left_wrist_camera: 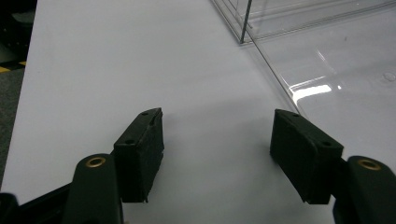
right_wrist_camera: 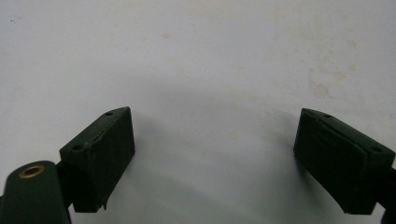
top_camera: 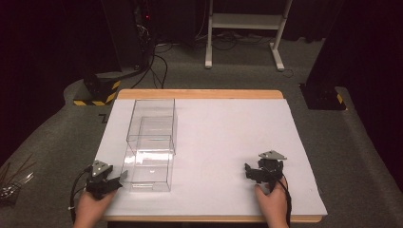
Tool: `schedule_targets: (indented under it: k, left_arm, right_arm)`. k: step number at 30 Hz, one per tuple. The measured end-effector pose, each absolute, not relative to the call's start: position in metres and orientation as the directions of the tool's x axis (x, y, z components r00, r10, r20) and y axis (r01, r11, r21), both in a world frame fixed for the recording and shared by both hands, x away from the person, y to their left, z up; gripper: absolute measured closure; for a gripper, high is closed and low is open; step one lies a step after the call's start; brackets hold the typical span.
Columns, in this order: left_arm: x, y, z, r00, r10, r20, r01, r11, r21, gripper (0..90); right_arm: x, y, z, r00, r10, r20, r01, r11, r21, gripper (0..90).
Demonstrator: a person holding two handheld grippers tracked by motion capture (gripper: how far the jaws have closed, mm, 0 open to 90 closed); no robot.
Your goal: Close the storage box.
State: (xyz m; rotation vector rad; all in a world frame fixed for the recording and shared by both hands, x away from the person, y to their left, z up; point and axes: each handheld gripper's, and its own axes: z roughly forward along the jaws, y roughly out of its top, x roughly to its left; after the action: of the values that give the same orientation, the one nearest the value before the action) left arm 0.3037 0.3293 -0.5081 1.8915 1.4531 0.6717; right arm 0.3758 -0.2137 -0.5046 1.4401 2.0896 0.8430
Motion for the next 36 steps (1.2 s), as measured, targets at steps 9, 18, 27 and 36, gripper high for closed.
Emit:
schedule_targets:
  k: [9, 18, 27, 36]
  left_arm:
    - [0.3036, 0.3292, -0.5081, 0.254, 0.967, 0.009, 0.633, -0.173, 0.754, 34.8]
    - [0.3036, 0.3291, -0.5081, 0.252, 0.968, 0.009, 0.634, -0.172, 0.754, 34.8]
    - [0.3034, 0.3277, -0.5077, 0.246, 0.969, 0.013, 0.635, -0.172, 0.753, 34.5]
    - [0.3033, 0.3290, -0.5050, 0.219, 0.976, 0.016, 0.642, -0.157, 0.750, 33.4]
  right_arm:
    - [0.3764, -0.2137, -0.5044, -0.341, 0.940, -0.026, 0.659, 0.258, 0.706, 11.9]
    - [0.3763, -0.2146, -0.5047, -0.345, 0.939, -0.018, 0.659, 0.256, 0.707, 11.9]
    - [0.3763, -0.2154, -0.5046, -0.346, 0.938, -0.012, 0.658, 0.252, 0.710, 12.0]
    - [0.3764, -0.2147, -0.5046, -0.346, 0.938, -0.018, 0.659, 0.257, 0.707, 11.8]
